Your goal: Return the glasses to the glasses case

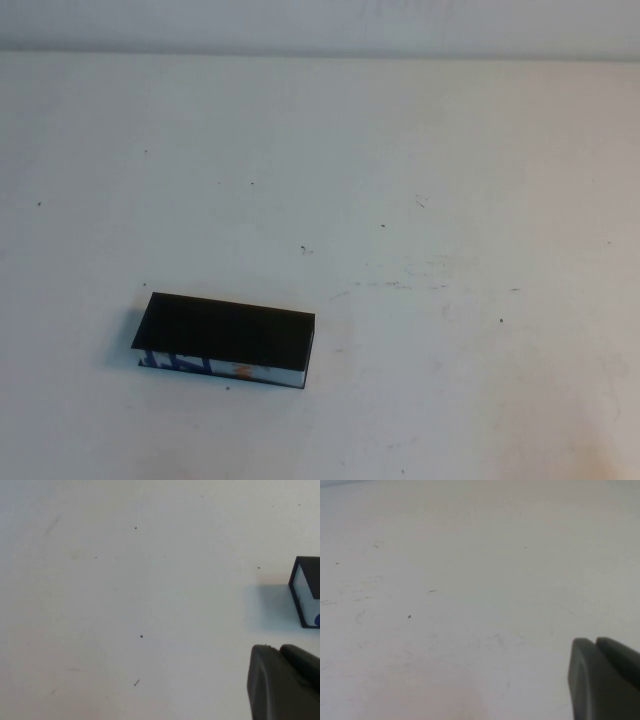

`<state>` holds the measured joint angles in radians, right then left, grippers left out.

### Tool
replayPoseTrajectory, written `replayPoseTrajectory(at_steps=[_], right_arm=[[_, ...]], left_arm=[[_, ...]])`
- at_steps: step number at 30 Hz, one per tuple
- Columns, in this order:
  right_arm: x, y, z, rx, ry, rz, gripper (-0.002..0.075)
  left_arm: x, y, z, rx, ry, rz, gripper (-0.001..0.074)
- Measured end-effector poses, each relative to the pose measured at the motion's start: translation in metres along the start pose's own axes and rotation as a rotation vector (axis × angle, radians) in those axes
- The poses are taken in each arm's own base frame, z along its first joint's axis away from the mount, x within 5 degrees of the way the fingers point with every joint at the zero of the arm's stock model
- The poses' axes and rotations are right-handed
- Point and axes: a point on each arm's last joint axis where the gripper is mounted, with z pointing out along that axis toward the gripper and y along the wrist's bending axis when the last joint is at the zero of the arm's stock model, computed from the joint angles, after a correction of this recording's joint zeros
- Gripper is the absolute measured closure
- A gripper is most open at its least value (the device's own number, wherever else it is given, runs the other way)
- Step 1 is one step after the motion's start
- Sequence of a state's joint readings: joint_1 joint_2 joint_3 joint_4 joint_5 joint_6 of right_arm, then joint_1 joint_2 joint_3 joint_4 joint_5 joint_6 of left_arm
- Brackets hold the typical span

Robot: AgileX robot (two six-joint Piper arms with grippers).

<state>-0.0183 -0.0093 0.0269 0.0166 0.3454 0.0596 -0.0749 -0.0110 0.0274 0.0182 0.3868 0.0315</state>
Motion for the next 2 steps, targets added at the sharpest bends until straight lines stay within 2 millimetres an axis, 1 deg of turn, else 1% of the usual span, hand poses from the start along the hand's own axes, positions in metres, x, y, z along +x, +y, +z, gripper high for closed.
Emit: replayPoseTrajectory(at_steps=[2], right_arm=[[0.0,0.0,0.0,0.0,0.0,0.0,0.0737]], left_arm=[[0.0,0.0,0.0,0.0,0.0,0.0,0.0738]])
